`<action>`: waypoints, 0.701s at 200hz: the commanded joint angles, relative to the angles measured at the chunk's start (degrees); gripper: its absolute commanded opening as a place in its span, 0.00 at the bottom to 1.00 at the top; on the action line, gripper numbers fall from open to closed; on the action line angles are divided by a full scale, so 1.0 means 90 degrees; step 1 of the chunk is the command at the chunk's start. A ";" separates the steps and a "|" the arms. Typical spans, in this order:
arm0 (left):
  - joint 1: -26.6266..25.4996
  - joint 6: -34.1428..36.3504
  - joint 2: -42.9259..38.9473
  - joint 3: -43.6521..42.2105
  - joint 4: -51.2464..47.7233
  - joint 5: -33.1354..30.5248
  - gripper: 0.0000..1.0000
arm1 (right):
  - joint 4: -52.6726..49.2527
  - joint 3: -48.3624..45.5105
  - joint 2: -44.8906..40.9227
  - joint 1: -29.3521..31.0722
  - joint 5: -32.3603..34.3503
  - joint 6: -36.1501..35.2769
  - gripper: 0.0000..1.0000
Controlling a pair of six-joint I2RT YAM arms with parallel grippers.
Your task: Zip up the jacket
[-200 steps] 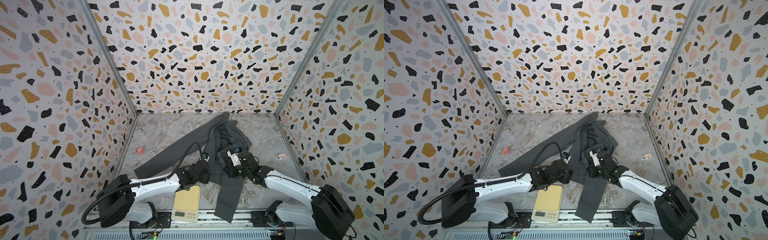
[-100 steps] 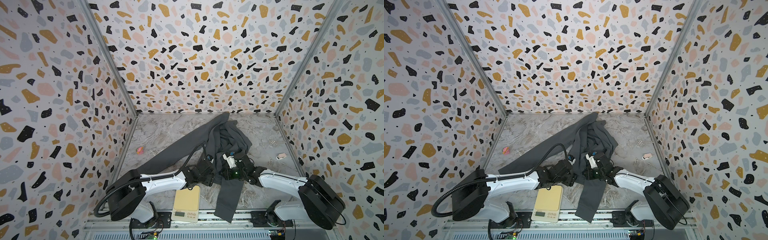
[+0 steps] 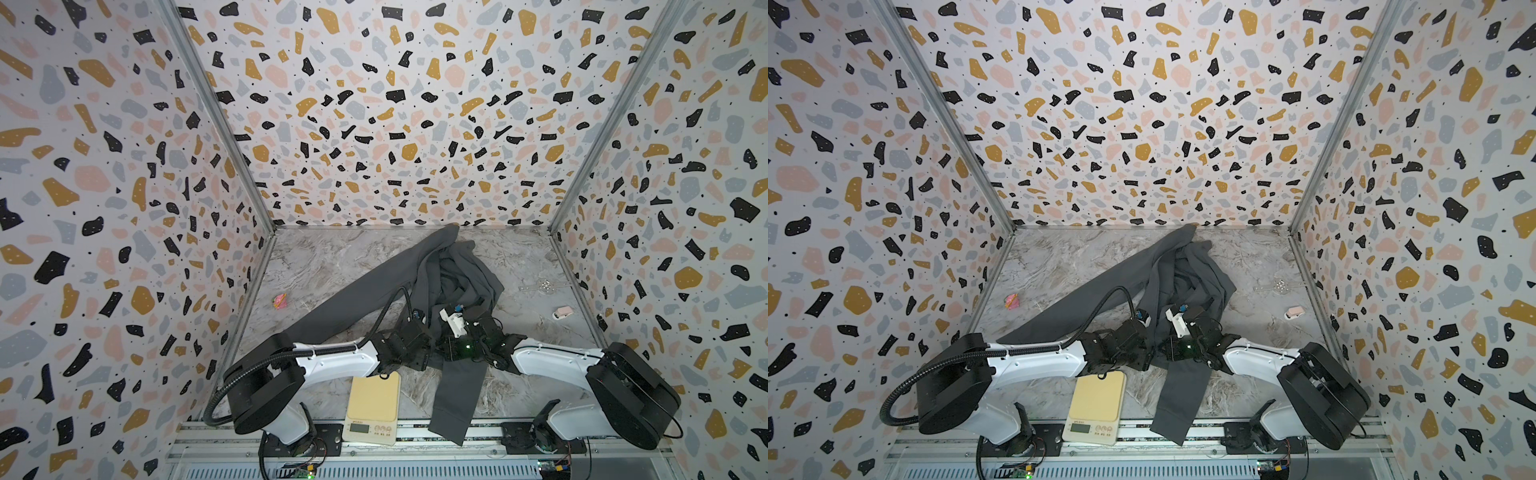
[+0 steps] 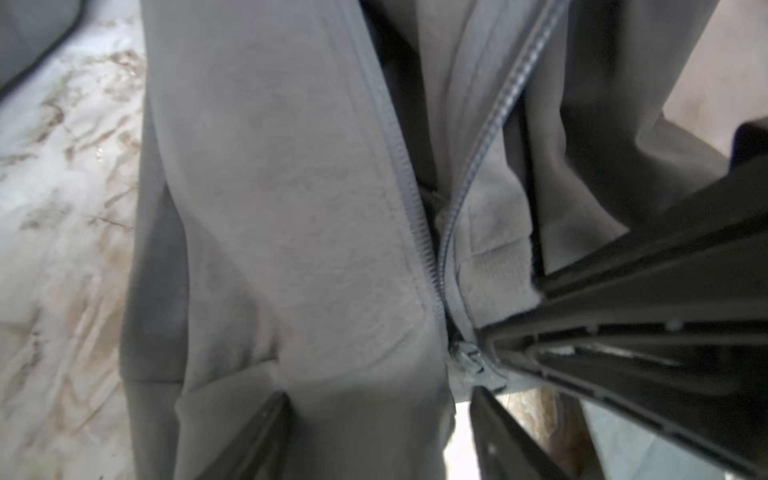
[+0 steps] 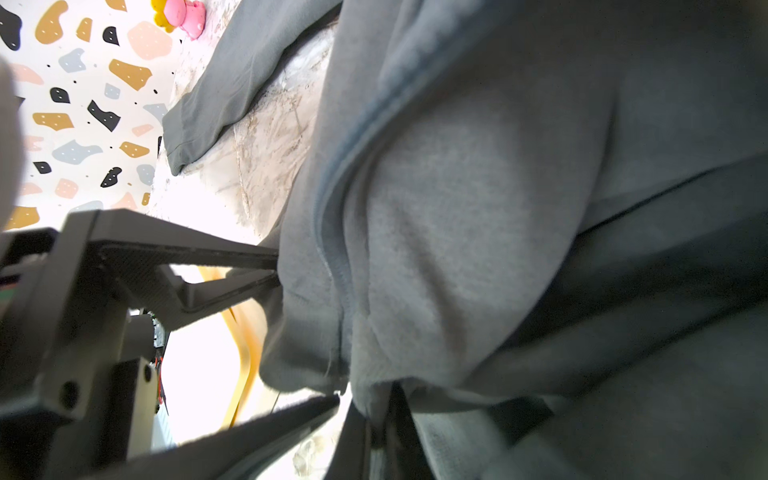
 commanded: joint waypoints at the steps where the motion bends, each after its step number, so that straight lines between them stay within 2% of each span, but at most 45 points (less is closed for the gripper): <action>1: -0.0027 -0.0327 -0.0096 -0.0022 0.0296 -0.0074 0.60 | 0.0037 0.0113 -0.0013 0.0047 -0.0090 0.0022 0.00; 18: -0.0017 -0.0389 -0.0121 -0.0085 0.0364 -0.0037 0.51 | 0.0038 0.0093 -0.0027 0.0047 -0.0086 0.0022 0.00; 27: -0.0007 -0.0427 -0.0108 -0.0127 0.0434 0.0035 0.49 | 0.0038 0.0089 -0.0019 0.0047 -0.0085 0.0020 0.00; 62: 0.0001 -0.0565 -0.0003 -0.0208 0.0635 0.0315 0.54 | 0.0018 0.0118 -0.0001 0.0057 -0.0068 0.0015 0.00; 99: 0.0011 -0.0633 0.0119 -0.0167 0.0675 0.0374 0.54 | 0.0106 0.0111 0.0011 0.0057 -0.0127 0.0039 0.00; 140: 0.0008 -0.0664 0.0325 -0.0172 0.0787 0.0494 0.32 | 0.0126 0.0102 -0.0016 0.0057 -0.0131 0.0039 0.00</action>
